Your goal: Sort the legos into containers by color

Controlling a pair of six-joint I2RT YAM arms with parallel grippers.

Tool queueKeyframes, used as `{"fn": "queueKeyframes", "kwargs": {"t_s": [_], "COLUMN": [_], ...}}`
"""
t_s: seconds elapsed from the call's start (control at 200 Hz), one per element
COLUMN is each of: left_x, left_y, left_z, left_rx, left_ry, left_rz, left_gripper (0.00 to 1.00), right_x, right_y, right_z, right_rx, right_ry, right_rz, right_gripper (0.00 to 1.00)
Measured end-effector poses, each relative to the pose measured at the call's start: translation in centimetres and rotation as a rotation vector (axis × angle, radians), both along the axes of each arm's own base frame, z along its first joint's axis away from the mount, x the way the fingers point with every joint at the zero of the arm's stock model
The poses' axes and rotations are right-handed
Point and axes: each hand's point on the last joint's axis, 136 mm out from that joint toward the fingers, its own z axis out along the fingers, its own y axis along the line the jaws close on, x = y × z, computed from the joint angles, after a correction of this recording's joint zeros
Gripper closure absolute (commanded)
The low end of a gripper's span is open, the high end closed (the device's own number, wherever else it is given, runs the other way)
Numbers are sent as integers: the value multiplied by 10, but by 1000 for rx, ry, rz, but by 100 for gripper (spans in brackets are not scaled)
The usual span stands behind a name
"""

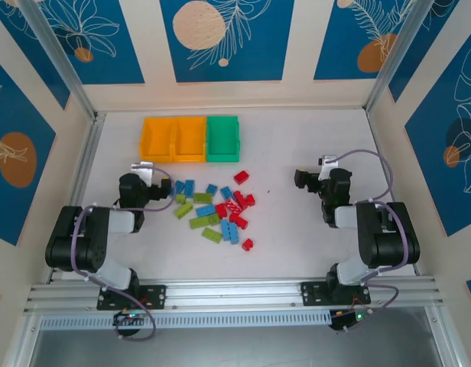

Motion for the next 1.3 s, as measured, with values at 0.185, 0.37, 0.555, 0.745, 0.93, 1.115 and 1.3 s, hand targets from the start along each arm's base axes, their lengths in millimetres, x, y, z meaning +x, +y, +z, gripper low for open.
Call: {"fn": "queueKeyframes", "kwargs": {"t_s": [0.185, 0.37, 0.555, 0.745, 0.93, 1.115, 1.3], "left_x": [0, 0, 0, 0, 0, 6, 10], "left_y": [0, 0, 0, 0, 0, 9, -6], "left_z": [0, 0, 0, 0, 0, 20, 113], "left_rx": [0, 0, 0, 0, 0, 19, -154], "left_ry": [0, 0, 0, 0, 0, 86, 85], "left_rz": [0, 0, 0, 0, 0, 80, 107], "left_gripper": [0, 0, 0, 0, 0, 0, 5], "right_x": [0, 0, 0, -2, -21, -63, -84], "right_y": [0, 0, 1, 16, 46, 129, 190], "right_z": [0, 0, 1, 65, 183, 167, 126], "right_rx": [-1, -1, -6, 67, 346, 466, 401], "right_ry": [0, 0, 0, 89, 136, 530, 862], "right_rz": [-1, -1, -4, -52, -78, 85, 169], "right_gripper": [1, 1, 1, 1, 1, 1, 1]}}
